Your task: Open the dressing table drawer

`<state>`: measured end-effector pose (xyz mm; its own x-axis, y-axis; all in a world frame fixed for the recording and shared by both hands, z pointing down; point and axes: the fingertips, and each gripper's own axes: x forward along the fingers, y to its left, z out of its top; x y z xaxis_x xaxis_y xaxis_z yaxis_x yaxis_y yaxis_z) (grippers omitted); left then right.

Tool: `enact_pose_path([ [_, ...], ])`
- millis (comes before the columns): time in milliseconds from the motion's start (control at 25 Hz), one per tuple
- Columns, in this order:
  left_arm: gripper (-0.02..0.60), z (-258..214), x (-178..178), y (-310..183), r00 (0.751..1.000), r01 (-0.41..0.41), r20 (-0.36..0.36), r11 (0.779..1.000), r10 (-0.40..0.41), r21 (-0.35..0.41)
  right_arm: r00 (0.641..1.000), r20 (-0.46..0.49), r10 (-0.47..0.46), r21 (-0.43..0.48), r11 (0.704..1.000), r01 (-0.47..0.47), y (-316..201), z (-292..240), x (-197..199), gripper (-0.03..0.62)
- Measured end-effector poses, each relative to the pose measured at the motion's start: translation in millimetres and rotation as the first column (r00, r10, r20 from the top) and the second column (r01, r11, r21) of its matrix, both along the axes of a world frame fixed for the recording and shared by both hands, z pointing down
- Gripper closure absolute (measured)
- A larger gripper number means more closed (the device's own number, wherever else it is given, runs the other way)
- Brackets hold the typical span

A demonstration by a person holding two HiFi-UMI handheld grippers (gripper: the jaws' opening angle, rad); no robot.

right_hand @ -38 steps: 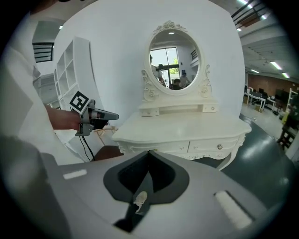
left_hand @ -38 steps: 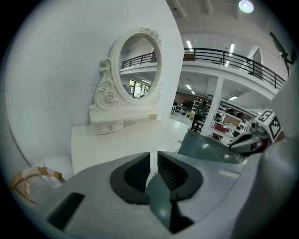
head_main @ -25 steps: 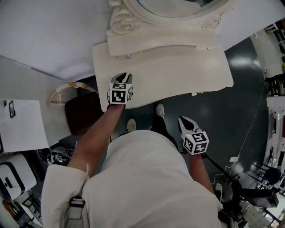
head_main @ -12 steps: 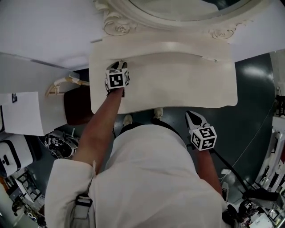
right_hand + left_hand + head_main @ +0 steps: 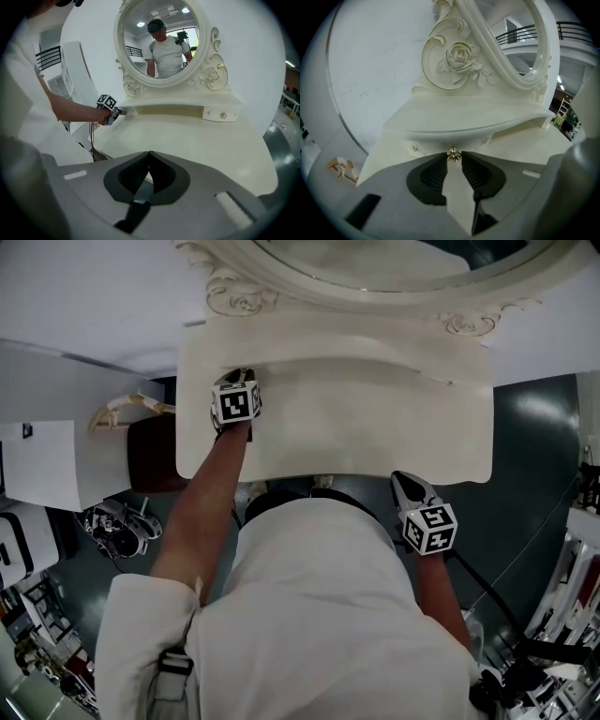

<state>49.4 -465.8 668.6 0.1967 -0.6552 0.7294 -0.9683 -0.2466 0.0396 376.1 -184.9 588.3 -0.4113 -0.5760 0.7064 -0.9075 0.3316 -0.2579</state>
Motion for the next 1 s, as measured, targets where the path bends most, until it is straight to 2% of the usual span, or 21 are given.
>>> enact_pose_path([
  [360, 0.482, 2.3, 1.2, 10.4, 1.0, 0.006, 0.02, 1.0, -0.005, -0.012, 0.999, 0.004, -0.042, 0.011, 0.999, 0.042, -13.4, 0.4, 8.1, 0.592],
  [1000, 0.482, 4.4, -1.8, 51.8, 0.999, -0.037, 0.009, 0.998, 0.038, -0.041, 0.996, 0.004, -0.091, 0.033, 0.995, 0.091, -14.0, -3.8, -16.2, 0.592],
])
